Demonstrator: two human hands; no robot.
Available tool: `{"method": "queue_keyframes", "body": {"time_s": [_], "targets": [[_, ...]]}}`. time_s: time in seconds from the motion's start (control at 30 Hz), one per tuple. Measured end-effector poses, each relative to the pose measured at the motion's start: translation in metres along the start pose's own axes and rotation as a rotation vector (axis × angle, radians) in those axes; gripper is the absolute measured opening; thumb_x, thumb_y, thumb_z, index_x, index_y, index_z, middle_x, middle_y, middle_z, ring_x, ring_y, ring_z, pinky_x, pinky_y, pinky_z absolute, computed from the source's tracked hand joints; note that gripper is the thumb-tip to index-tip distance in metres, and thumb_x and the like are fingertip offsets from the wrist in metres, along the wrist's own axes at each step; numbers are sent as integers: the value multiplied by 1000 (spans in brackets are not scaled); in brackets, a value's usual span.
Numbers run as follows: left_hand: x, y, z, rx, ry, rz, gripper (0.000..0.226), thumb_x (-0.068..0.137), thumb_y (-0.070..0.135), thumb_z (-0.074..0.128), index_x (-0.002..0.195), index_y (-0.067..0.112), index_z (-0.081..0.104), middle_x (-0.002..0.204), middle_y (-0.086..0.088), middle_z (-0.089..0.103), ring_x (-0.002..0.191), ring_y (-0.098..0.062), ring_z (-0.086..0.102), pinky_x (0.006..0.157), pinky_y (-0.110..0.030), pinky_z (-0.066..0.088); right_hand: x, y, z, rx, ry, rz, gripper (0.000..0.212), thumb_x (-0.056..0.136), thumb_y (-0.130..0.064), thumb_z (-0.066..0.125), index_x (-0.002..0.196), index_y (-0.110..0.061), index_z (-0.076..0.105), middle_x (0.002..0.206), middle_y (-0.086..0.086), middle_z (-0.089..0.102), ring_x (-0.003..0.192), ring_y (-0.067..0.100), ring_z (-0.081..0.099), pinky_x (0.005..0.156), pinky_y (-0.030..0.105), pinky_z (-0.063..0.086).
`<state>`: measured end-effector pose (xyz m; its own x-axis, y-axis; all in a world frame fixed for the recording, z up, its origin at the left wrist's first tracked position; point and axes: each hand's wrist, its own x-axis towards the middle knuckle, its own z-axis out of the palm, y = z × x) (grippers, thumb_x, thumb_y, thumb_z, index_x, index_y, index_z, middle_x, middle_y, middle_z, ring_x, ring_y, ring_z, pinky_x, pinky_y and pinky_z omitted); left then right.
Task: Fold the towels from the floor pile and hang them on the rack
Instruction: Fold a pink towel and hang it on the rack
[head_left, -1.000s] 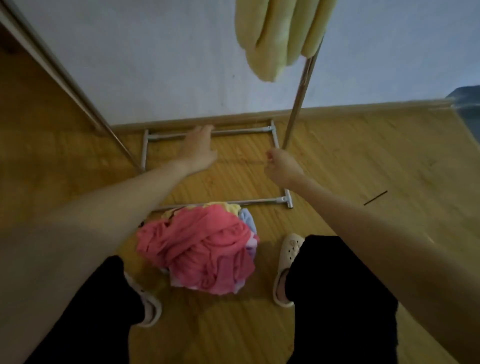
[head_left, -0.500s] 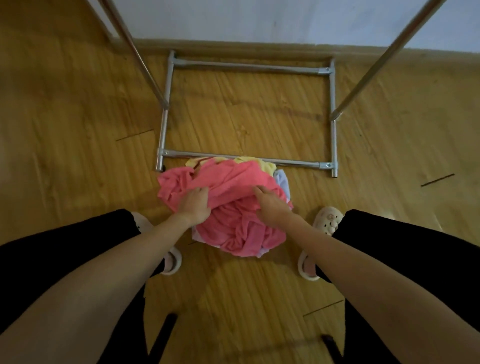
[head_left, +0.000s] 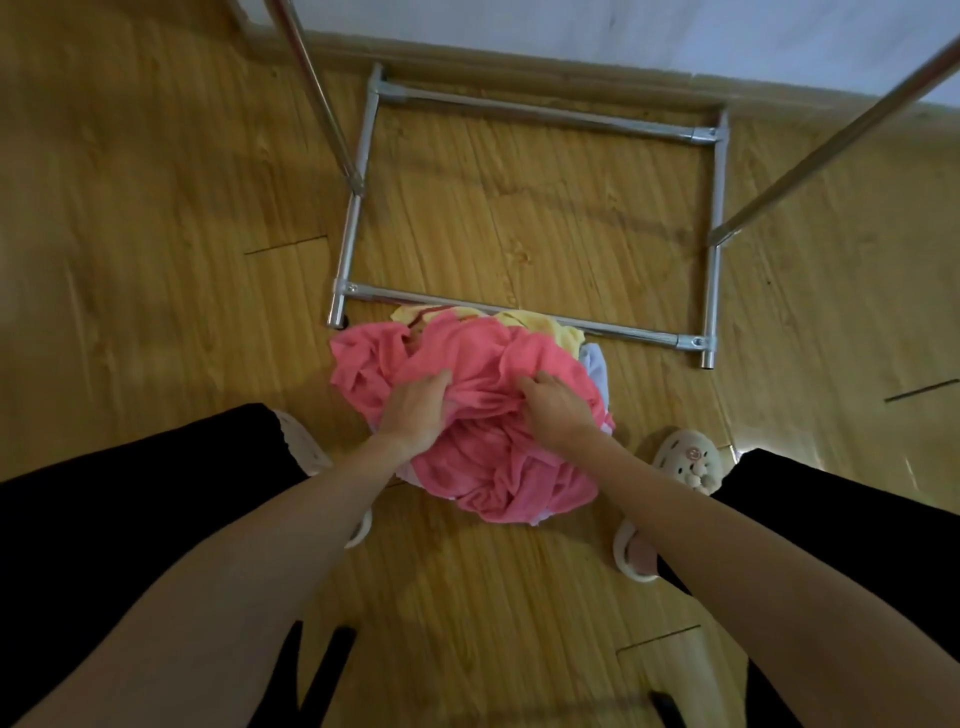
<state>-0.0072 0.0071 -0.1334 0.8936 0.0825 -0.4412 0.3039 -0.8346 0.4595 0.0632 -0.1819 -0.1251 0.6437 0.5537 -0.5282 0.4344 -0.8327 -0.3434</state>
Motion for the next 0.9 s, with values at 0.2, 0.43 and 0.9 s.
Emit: {"method": "queue_keyframes", "body": {"time_s": [0.2,0.43,0.9], "targets": [[-30,11,-49,-217,52,-41,14,97,26,52,86,18,54,69,3,56,63,-20,57,58,-38,40,-37,-7,-40,161,215,-15,25,99,-22,40,110,-6,55,97,14,55,84,33,55,71,40,45],[-77,58,-111,-372,63,22,31,90,52,54,99,25,66,90,7,65,87,-15,63,68,-28,42,-105,-22,-96,424,449,-62,15,97,-17,46,89,-9,56,85,7,57,75,20,53,68,33,44],[-212,199,-234,-798,111,216,17,80,24,70,82,7,72,57,9,66,55,-2,61,57,-13,47,-234,-56,-175,598,396,-261,15,76,-8,76,81,3,66,72,-3,51,58,3,43,58,14,37]]}}
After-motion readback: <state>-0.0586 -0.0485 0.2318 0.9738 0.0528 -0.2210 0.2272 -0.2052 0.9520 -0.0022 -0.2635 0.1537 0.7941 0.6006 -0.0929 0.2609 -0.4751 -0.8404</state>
